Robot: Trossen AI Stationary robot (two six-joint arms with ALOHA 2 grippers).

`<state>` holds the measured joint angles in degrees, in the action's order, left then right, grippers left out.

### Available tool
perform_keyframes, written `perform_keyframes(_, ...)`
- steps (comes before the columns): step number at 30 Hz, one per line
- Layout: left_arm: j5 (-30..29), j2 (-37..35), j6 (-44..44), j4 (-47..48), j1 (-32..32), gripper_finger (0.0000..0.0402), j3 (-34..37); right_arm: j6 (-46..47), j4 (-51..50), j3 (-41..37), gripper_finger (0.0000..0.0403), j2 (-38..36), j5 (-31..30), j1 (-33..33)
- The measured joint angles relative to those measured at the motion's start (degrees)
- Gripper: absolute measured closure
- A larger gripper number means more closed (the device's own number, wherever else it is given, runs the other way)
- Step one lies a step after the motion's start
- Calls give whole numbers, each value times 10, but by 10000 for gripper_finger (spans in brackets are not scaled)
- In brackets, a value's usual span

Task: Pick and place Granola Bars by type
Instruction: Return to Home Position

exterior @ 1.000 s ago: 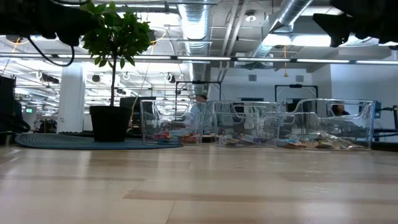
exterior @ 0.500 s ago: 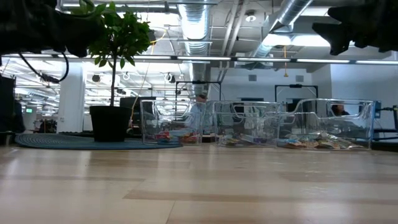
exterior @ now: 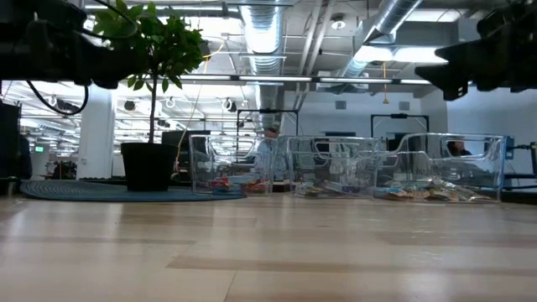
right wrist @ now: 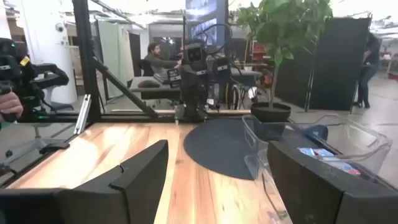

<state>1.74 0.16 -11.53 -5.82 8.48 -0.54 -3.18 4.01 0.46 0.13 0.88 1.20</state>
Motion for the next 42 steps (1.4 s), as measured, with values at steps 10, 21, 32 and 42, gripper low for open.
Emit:
perform_keyframes(10, 6, 2, -27, 35, 0, 235, 1, -18, -21, 0, 132, 0, 5, 3)
perform_keyframes(21, -32, 2, 0, 37, 0, 235, 1, -18, -33, -1, 132, 7, -12, 4)
perform_keyframes(32, -31, 2, 8, 37, 0, 235, 2, -18, -33, -1, 132, 7, -12, 4)
perform_keyframes(42, -31, 2, 9, 38, 0, 235, 2, -18, -33, -1, 132, 7, -11, 4)
